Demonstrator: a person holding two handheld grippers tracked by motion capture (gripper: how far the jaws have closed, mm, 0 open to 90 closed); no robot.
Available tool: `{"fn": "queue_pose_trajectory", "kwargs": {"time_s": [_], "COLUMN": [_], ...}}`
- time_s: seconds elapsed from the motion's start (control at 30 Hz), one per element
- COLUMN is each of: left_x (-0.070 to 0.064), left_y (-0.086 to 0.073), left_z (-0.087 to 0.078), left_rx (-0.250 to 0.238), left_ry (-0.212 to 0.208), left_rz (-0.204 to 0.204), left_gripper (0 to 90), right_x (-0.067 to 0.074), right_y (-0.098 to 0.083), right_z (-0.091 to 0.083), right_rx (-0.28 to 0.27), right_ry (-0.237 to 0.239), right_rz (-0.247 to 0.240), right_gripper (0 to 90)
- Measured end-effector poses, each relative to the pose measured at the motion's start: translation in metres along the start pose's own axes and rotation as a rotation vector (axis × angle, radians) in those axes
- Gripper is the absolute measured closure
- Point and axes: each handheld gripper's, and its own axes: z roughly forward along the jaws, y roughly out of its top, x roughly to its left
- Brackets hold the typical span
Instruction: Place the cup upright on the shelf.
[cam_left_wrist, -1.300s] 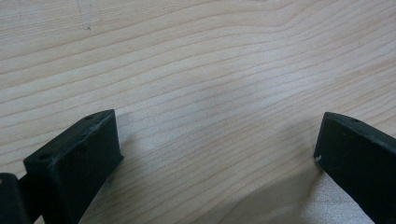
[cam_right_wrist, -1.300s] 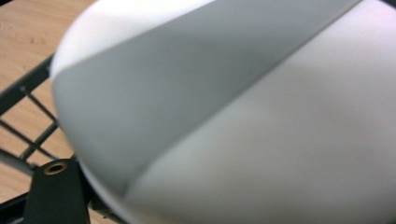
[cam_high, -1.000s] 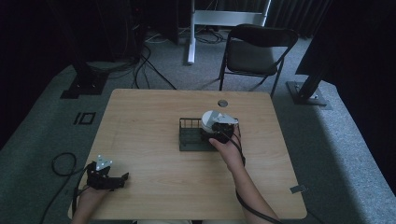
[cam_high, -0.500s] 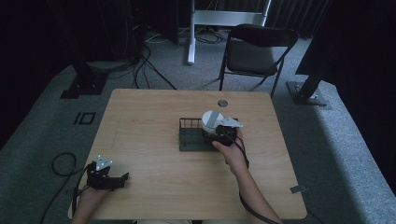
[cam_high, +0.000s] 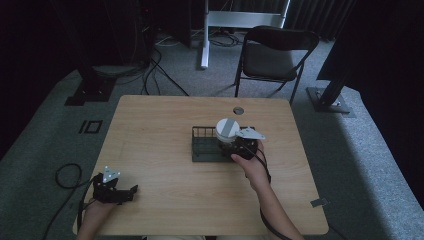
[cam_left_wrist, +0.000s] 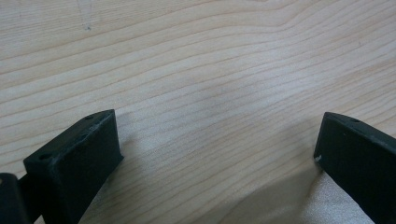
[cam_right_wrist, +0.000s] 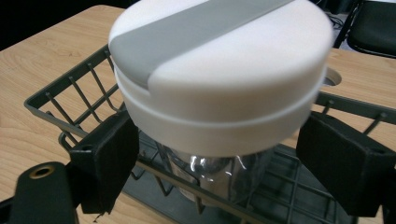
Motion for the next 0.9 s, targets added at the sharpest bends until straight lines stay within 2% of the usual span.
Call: {"fn": "queue_pose_trajectory", "kwargs": {"time_s": [0.5, 0.73, 0.83, 0.9], "left_x": [0.0, 0.0, 0.0, 0.0], "left_y": [0.0, 0.0, 0.0, 0.0], "left_z": [0.0, 0.0, 0.0, 0.0], "left_rx": [0.0, 0.0, 0.0, 0.0], "left_ry": [0.0, 0.0, 0.0, 0.0], "left_rz": [0.0, 0.0, 0.0, 0.0], "left_gripper": [0.5, 0.5, 0.5, 0.6], "right_x": [-0.003, -0.011, -0.015, -0.019], "right_y": [-0.004, -0.008, -0.01, -0.011], "right_z": [-0.025, -0.038, -0.042, -0.045], "right_rx": [-0.035, -0.042, -0.037, -0.048], "right_ry": [0.024, 0.015, 0.009, 0.007], "right_rz": [-0.009, -0.003, -0.027, -0.015], "right_gripper": [13.1, 13.1, 13.0, 13.0]}}
